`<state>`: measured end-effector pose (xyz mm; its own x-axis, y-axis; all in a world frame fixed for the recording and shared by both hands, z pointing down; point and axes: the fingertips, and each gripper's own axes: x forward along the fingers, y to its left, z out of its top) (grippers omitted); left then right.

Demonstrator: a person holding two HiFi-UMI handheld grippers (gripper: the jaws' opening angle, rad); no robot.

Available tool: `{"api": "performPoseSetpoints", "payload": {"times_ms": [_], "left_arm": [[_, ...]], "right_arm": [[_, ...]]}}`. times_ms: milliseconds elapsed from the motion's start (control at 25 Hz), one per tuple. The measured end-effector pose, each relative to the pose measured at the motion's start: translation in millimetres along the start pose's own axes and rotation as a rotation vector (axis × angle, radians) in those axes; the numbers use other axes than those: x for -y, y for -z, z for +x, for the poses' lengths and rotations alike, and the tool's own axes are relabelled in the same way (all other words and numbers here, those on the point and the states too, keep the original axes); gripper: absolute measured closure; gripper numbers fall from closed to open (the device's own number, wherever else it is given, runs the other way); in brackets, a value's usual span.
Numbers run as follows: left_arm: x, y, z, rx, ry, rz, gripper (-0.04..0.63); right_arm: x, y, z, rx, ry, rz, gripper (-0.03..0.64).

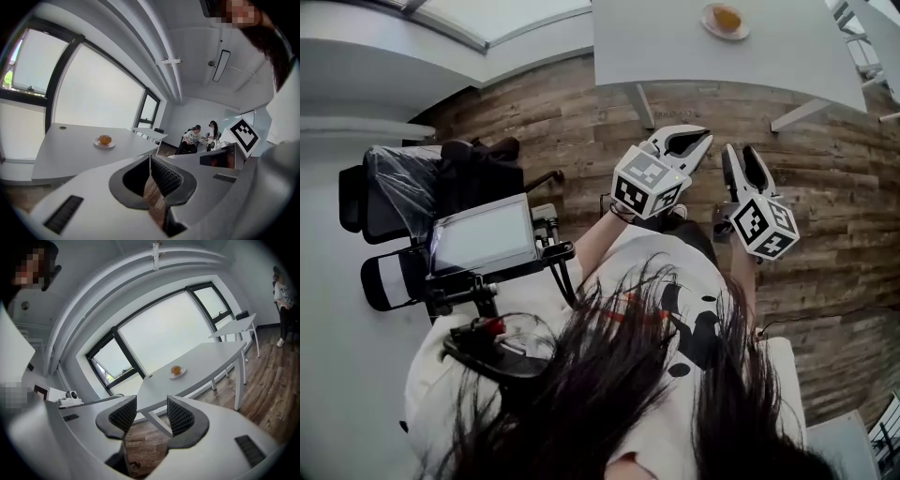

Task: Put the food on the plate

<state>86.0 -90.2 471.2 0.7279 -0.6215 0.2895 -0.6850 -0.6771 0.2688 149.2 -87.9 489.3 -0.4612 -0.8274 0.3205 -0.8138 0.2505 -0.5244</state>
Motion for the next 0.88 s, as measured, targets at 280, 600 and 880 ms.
{"api": "performPoseSetpoints", "payload": {"times_ms": [280, 600, 880], "left_arm": [[27, 11, -27, -0.017, -0.014, 0.039, 0.584], [46, 21, -30, -0.053, 0.012, 0.033, 0.584], [46, 26, -47, -0.062, 0.005, 0.039, 0.584]], "right_arm": [[-9, 16, -25, 0.007, -0.025, 0.022, 0.408], [-6, 14, -34, 0.034, -0.040, 0.036, 0.408], [-12, 26, -39, 0.035, -0.028, 0.050, 0.408]]}}
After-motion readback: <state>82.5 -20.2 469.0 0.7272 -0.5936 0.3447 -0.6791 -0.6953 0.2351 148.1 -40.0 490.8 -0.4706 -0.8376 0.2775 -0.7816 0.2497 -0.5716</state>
